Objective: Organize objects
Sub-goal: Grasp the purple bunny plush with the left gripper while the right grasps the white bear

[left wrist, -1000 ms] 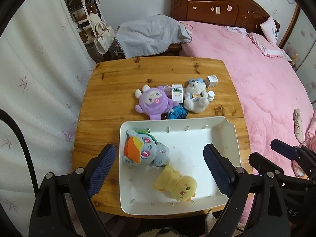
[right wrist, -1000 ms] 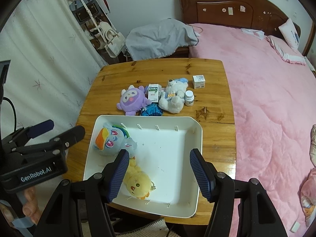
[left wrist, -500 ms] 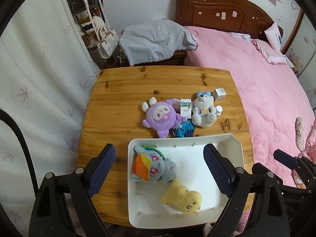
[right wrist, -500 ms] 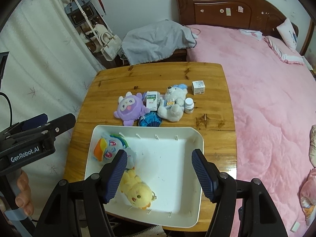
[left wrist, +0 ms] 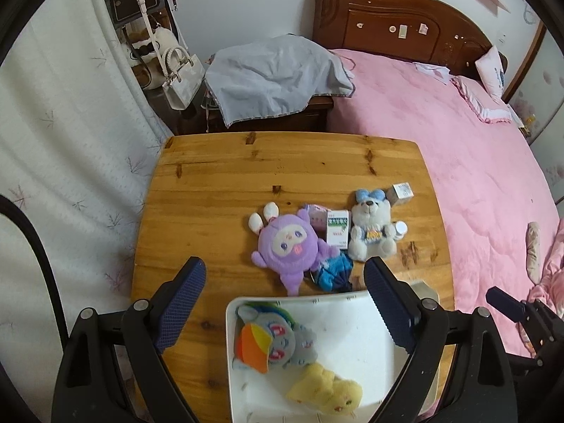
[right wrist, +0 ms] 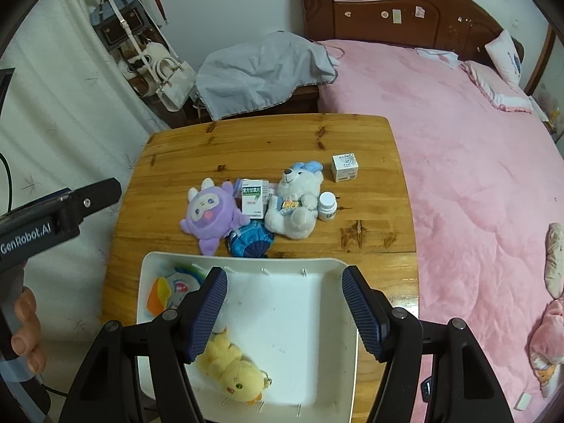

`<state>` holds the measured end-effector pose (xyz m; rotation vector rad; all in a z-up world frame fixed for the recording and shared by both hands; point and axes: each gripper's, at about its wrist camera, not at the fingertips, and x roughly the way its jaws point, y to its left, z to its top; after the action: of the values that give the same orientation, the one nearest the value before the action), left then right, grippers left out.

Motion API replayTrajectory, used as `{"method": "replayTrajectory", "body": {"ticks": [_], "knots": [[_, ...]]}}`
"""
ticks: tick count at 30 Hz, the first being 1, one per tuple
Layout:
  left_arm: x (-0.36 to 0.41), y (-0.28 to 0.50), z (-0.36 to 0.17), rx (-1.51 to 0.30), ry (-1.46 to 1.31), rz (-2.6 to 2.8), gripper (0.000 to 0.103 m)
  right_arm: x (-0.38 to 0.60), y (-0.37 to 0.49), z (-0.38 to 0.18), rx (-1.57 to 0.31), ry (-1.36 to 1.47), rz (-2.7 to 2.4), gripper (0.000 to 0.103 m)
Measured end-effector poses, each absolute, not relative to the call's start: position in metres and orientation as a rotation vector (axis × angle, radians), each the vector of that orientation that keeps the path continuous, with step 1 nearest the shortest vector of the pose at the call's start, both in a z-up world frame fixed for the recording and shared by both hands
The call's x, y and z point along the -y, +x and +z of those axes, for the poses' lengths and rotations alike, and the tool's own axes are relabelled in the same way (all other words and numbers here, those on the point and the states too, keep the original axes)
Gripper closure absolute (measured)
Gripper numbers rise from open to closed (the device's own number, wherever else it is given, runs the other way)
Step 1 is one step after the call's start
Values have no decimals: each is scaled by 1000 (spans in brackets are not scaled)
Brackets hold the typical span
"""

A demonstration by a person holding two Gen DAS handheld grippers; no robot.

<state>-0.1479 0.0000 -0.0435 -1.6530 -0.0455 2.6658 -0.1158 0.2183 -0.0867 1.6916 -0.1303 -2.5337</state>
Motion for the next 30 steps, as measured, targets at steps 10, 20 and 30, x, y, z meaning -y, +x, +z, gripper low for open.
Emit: {"method": "replayTrajectory", "body": {"ticks": [10, 20, 30], "knots": [[28, -198, -84, 295, -1794, 2609, 10, -231, -166, -116, 238, 1759, -2501, 32], [32, -235, -152, 422, -1994, 2448, 10, -255, -231, -184, 457, 1912, -2364, 28], [20, -254, -212, 440, -2162, 2304, 5, -252, -264, -248, 495, 2047, -2250, 28]]}}
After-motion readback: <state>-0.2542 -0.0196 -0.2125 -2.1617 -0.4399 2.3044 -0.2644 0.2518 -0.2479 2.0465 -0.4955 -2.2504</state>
